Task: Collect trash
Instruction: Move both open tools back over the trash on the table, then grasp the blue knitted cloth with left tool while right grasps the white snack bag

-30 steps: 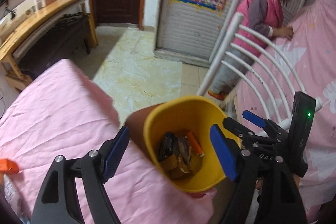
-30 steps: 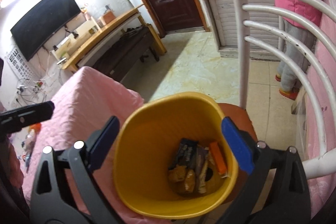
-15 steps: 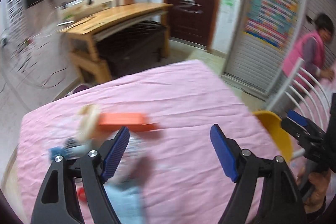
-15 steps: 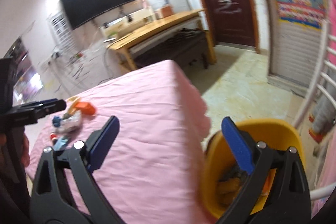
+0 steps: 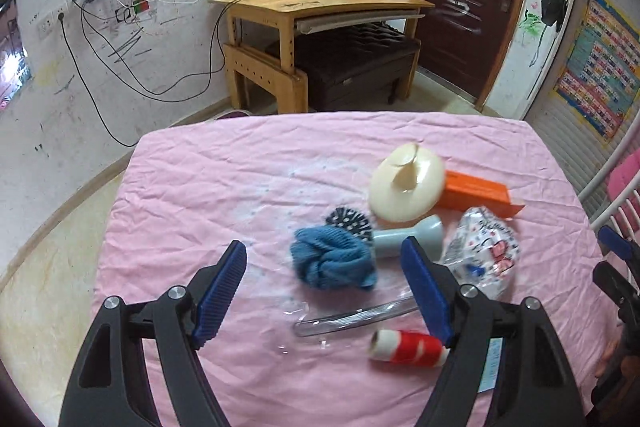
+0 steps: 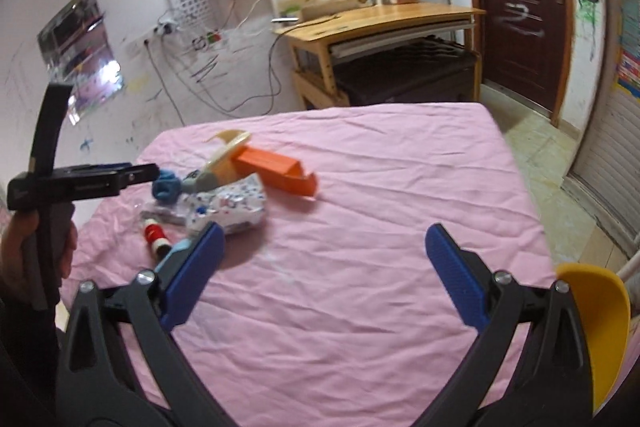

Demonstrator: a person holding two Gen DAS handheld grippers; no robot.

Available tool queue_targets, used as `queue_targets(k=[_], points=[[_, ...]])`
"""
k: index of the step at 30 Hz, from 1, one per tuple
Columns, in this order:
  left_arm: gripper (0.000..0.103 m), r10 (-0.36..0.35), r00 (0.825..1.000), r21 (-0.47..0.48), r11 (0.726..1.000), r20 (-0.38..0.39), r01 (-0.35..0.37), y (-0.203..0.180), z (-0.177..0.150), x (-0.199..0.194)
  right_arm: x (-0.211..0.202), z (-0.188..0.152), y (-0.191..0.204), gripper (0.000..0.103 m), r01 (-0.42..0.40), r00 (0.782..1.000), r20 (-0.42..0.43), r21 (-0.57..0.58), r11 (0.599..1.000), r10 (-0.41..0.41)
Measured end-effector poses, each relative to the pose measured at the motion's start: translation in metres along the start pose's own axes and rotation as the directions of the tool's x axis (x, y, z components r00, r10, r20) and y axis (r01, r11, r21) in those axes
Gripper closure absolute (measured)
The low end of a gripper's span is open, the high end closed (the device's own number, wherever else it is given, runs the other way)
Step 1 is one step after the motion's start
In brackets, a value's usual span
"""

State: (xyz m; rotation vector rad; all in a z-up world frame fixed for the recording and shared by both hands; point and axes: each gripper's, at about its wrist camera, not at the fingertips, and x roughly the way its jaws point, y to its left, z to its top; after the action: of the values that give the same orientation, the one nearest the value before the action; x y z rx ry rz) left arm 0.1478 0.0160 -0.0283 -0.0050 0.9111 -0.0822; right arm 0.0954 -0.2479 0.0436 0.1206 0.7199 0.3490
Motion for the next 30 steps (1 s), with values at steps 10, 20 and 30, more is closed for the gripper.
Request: queue_targets(k=[10, 20, 30], points=[[0.042, -0.1, 0.994, 0.027, 0.995, -0.045, 0.101, 0.007, -0.01, 0.025, 0.03, 0.009, 0.055, 0.006, -0.019, 0.998, -0.057, -0.131, 0.991, 0.012], [0.082, -0.181, 0.983, 0.001, 0.983, -0.034, 0.181, 0.02, -0.019, 0.026, 0.063, 0.021, 0.074, 0.006, -0.032, 0.994, -0.107, -0.168, 0.985, 0.014], [0.082, -0.132, 0.991, 0.029, 0.991, 0.004, 0.132, 0.029, -0.022, 0.014, 0.108, 0.025, 0.088, 0.006, -0.048, 0.973, -0.232, -0.183, 0.982, 0.004]])
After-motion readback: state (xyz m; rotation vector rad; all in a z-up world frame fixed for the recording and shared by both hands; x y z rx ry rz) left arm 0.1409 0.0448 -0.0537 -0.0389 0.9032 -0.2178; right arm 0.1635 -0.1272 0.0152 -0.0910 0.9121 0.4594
